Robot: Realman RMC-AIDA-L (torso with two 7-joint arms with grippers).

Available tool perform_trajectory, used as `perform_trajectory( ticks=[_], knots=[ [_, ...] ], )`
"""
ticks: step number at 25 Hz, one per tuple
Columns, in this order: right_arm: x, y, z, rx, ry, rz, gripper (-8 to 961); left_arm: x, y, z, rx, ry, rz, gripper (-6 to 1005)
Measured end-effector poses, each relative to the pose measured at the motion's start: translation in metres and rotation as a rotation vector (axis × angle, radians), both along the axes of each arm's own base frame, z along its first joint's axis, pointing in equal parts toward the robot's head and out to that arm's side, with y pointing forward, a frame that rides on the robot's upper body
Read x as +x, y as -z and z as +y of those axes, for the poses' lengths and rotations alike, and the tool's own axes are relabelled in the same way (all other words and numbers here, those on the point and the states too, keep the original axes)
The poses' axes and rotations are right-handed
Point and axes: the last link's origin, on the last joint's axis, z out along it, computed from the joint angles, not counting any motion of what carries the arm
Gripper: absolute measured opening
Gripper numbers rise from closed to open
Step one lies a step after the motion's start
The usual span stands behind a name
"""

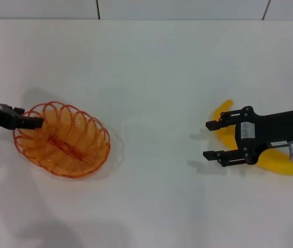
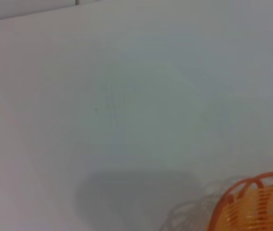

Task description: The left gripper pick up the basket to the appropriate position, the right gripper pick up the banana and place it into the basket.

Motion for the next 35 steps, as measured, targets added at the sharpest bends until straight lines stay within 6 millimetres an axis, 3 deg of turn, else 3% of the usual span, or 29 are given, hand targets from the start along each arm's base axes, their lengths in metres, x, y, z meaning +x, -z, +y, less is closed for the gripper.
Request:
perform_trajectory(
  ticks=[35],
  knots=[
    [-0.0019, 0.0032, 0.0018, -0.013, 0.003, 0.006, 701, 0.0007, 0.0098, 0.005, -0.006, 0.025, 0.008, 617]
  ],
)
